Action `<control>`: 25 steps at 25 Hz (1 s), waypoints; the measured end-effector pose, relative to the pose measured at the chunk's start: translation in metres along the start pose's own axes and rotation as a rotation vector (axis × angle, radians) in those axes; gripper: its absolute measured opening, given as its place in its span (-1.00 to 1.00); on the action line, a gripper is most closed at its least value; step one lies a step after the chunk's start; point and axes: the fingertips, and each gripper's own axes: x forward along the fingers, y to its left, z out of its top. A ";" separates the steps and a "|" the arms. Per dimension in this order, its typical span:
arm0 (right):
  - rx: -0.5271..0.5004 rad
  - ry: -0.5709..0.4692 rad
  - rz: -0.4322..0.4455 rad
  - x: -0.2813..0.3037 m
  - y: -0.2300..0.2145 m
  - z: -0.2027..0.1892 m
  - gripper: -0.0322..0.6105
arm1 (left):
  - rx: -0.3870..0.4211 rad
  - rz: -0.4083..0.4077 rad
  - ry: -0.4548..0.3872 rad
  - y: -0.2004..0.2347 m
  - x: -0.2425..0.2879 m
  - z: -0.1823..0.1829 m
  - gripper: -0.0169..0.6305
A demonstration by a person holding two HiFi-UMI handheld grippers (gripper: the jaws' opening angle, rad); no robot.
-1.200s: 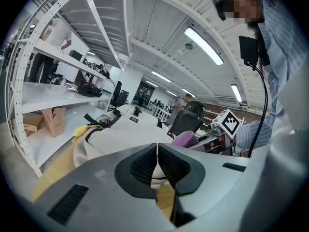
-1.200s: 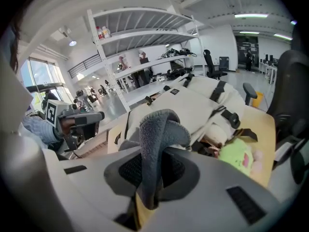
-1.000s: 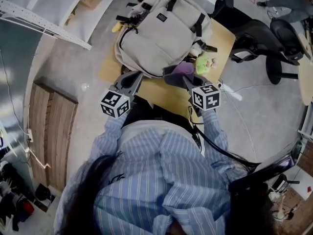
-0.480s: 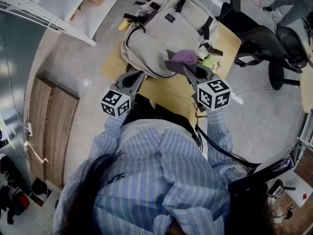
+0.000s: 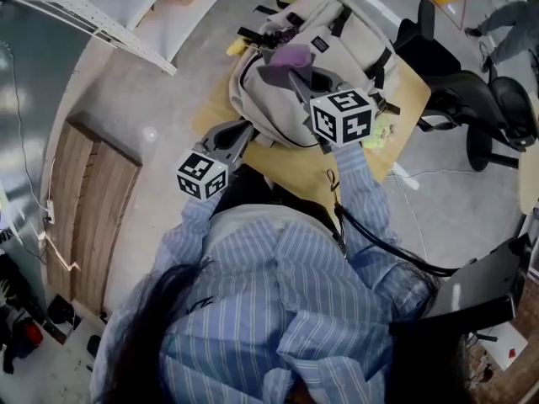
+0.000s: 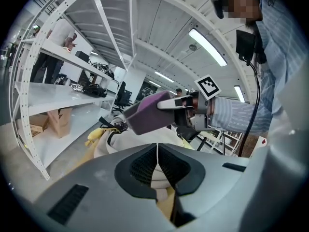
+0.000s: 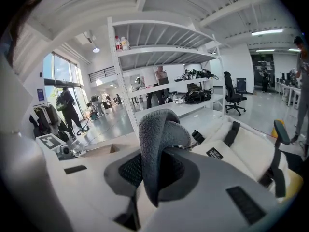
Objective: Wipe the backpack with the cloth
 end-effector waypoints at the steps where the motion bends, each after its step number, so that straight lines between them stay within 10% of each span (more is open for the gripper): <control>1: -0.004 0.004 0.004 0.012 0.001 0.003 -0.77 | -0.001 0.000 0.002 0.004 -0.001 0.001 -0.91; 12: 0.028 0.086 -0.036 0.090 -0.012 -0.007 -0.77 | -0.012 0.001 0.025 0.032 -0.010 0.002 -0.91; 25: 0.134 0.119 -0.141 0.009 -0.055 -0.071 -0.77 | 0.015 -0.068 0.041 0.016 0.013 0.004 -0.91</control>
